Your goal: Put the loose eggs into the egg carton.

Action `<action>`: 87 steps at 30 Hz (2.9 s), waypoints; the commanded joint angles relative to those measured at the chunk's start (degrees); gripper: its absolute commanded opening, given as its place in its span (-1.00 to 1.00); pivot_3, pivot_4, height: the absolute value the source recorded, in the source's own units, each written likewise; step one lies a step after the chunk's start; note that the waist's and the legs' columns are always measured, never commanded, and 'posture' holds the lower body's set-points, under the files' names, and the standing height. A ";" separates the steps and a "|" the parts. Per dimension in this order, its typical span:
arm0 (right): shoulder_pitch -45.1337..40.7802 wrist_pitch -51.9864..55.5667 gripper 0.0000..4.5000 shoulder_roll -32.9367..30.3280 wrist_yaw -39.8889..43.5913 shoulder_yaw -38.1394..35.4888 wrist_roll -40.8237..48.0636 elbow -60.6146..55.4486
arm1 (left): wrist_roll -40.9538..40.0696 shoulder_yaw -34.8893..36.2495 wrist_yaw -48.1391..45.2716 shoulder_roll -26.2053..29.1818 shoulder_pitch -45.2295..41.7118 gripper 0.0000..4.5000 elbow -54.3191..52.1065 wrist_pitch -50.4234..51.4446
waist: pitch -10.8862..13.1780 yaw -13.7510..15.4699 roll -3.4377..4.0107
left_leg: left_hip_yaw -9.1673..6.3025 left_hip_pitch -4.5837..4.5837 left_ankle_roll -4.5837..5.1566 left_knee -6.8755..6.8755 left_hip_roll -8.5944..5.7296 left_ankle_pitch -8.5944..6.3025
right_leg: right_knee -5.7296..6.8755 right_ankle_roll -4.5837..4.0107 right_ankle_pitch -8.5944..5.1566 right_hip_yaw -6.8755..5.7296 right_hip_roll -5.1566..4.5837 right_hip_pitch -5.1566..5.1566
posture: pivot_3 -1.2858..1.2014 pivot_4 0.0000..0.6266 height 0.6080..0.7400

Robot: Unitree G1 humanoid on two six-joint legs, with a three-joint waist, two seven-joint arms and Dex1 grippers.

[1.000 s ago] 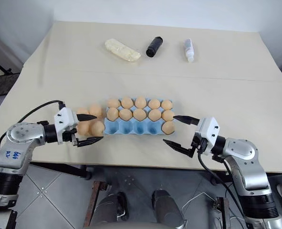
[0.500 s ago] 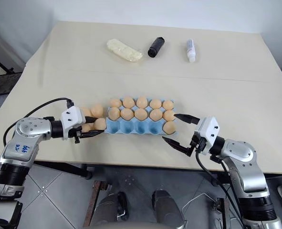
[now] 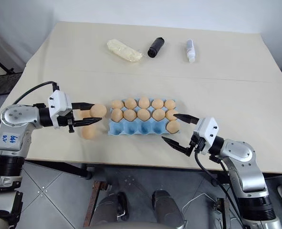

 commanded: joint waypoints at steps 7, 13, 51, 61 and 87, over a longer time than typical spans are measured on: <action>7.93 -2.22 1.00 -3.27 -2.30 -10.59 0.66 -2.59 | 1.61 -11.21 -3.12 -12.13 -9.05 -0.10 0.17 1.42 | 0.00 1.52 0.01 | -0.01 -0.08 0.16 0.43 -0.12 -0.12 | 0.00 0.14 0.01 0.01 0.06 0.11 | 0.03 -0.52 1.00; 12.68 -2.40 1.00 -1.87 -5.64 -12.89 -0.09 -5.06 | 7.12 -16.67 -1.17 -20.81 -15.37 -0.10 10.23 -3.16 | 0.00 1.19 0.02 | -0.01 -0.02 0.17 0.52 -0.16 -0.14 | 0.06 0.18 0.06 0.17 0.10 0.14 | 0.03 -0.52 1.00; -3.96 -3.05 1.00 -0.13 6.49 -0.11 1.74 3.43 | -6.48 21.46 4.95 0.34 18.21 0.99 -5.29 -2.79 | 0.02 -0.08 0.07 | -0.03 -0.03 0.24 0.48 0.05 -0.18 | 0.17 0.21 0.02 0.07 -0.07 0.13 | 0.03 -0.52 1.00; -5.57 -2.71 1.00 -1.10 9.52 -0.18 2.13 5.75 | -8.21 27.05 8.39 -0.37 31.55 0.99 -9.52 -2.42 | 0.01 0.04 0.01 | -0.14 -0.04 0.30 0.29 0.00 -0.53 | 0.01 0.07 0.04 -0.16 -0.24 0.15 | 0.03 -0.52 1.00; -1.44 -3.05 1.00 -0.37 3.10 -1.53 1.39 1.59 | 1.53 0.28 7.93 -7.95 12.84 0.81 1.80 -4.64 | 0.02 -0.13 0.03 | 0.01 -0.05 0.20 0.28 0.05 -0.23 | -0.08 0.10 0.06 0.10 -0.05 0.08 | 0.03 -0.52 1.00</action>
